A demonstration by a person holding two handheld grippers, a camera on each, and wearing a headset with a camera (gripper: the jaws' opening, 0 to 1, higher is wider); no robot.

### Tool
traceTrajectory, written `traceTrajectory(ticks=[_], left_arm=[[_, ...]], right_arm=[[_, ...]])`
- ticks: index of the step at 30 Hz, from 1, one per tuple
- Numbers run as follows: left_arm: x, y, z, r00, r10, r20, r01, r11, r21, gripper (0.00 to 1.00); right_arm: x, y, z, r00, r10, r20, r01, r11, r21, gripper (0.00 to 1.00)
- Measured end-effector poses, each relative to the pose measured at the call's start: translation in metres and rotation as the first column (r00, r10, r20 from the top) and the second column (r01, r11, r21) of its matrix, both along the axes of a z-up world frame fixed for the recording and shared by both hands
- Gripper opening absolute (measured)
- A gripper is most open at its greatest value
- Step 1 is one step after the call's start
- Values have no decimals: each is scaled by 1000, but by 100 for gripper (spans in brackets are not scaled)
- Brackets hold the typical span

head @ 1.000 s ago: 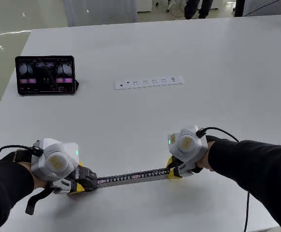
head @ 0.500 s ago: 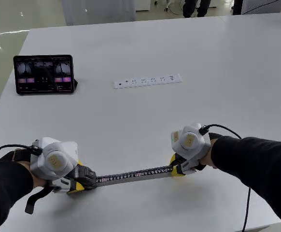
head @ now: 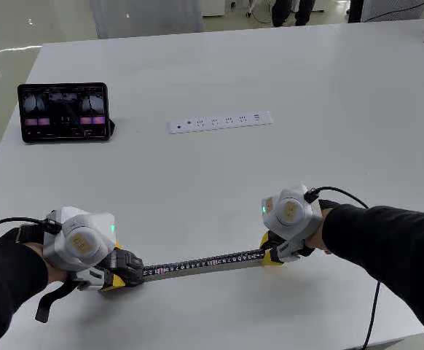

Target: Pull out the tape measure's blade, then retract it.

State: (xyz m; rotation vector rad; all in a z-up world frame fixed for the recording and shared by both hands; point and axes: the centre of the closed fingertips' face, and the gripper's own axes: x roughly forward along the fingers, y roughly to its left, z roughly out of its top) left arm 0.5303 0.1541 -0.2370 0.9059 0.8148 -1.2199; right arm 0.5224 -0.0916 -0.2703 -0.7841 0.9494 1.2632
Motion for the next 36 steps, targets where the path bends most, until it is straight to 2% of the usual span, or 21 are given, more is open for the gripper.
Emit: traceTrajectory(ticks=[21,25,36], left_arm=[[-1,0,1,1000,-4,2,4,1000,1,30],[-1,0,2,1000,5,-7,-5,1000,-6,30],[1,0,0,1000,6,-11,-6,1000,-23,31]], right_arm=[[-1,-11,1,1000,-17,2,17,1000,-8,9],[-1,-10,1,1000,-19,6,19,1000,-5,9],[-2,-10,0,1000,12,12,-11,1000,-29,10]])
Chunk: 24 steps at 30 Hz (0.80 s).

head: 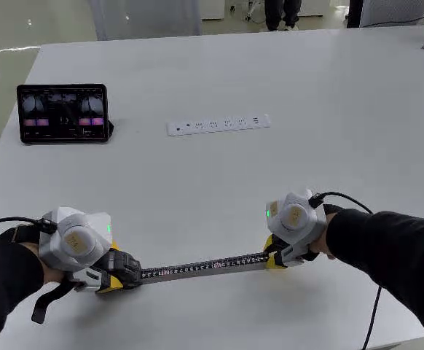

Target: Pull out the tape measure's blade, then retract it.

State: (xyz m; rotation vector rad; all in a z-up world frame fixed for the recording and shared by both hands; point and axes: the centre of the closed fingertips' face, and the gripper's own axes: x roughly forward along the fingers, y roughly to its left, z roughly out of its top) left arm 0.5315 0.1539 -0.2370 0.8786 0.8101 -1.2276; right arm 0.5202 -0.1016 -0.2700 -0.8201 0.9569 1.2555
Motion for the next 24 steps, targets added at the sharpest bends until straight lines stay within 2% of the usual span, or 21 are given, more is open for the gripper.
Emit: traceTrajectory(ticks=[5,13,15,20,24], left_arm=[[1,-1,1,1000,-11,-4,11,1000,-17,32],[0,-2,2,1000,-13,-20,13,1000,-5,33],[0,-2,4,1000,-10,-21,10,1000,-13,33],[1,-2,9,1000,10,-14,-11,1000,-25,35],[1,-1,16,999,31,-18,-32,999,-44,35]], right_arm=[[-1,1,0,999,52,5,-52,998,-41,11],[-1,0,0,998,61,6,-61,997,-45,12],[0,0,0,999,48,6,-48,998,-43,12],[0,1,1,997,72,18,-71,996,-46,14],[0,7,9,997,70,24,-69,997,-23,16]])
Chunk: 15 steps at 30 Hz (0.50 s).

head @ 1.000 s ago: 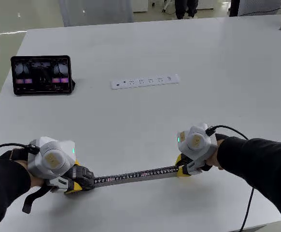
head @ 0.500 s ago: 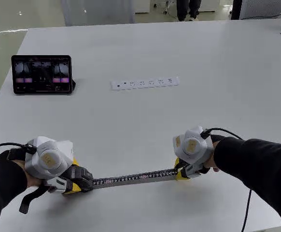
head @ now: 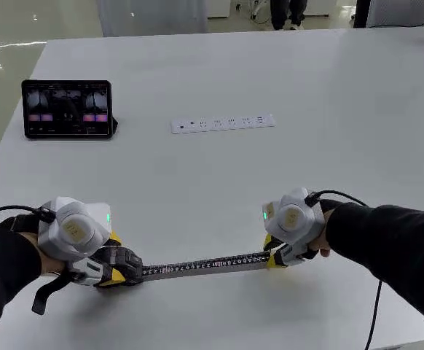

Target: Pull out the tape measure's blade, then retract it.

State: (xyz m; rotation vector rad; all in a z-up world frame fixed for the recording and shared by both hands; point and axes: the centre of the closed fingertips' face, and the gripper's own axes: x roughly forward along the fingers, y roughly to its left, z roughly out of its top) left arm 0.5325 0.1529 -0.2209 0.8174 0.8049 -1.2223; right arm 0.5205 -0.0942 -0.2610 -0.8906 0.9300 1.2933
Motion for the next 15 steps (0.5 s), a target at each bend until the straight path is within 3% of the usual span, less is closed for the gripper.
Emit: traceTrajectory(ticks=[4,8,12,15], left_arm=[[2,-1,11,999,41,3,-41,998,-38,40],[2,-3,24,993,120,-18,-121,987,-108,46],[3,2,29,987,161,-18,-162,978,-130,51],[4,6,32,974,223,-40,-227,960,-166,55]], right_arm=[[1,4,11,1000,-7,17,6,999,39,20],[4,4,22,998,-50,37,47,994,96,23],[5,-1,30,994,-96,50,88,987,133,26],[5,-6,37,989,-131,63,120,980,160,29]])
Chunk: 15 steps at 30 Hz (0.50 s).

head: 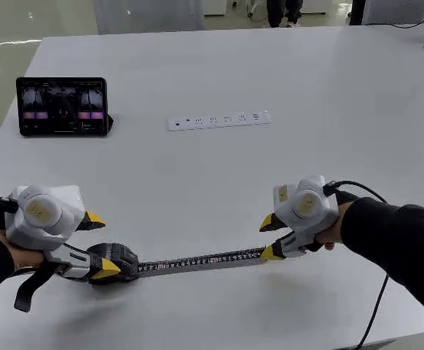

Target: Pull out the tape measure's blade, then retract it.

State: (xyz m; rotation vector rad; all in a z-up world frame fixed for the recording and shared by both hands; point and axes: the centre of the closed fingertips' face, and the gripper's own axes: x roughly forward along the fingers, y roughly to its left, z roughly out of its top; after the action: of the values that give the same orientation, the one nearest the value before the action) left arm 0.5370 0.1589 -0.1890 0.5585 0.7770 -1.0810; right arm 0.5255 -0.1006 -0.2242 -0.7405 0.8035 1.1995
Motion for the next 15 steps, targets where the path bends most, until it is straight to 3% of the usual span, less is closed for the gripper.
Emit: traceTrajectory(ticks=[4,7,11,15], left_arm=[[2,6,3,995,95,-15,-96,994,-53,60],[4,11,6,986,166,-15,-166,981,-102,63],[5,23,10,965,262,-25,-263,952,-160,68],[3,34,14,943,333,-13,-329,924,-195,71]], right_arm=[[3,-7,7,996,-84,18,83,995,49,33],[5,-12,14,989,-145,31,142,986,92,35],[4,-22,23,978,-200,50,192,972,132,39],[2,-29,33,965,-252,69,237,956,171,42]])
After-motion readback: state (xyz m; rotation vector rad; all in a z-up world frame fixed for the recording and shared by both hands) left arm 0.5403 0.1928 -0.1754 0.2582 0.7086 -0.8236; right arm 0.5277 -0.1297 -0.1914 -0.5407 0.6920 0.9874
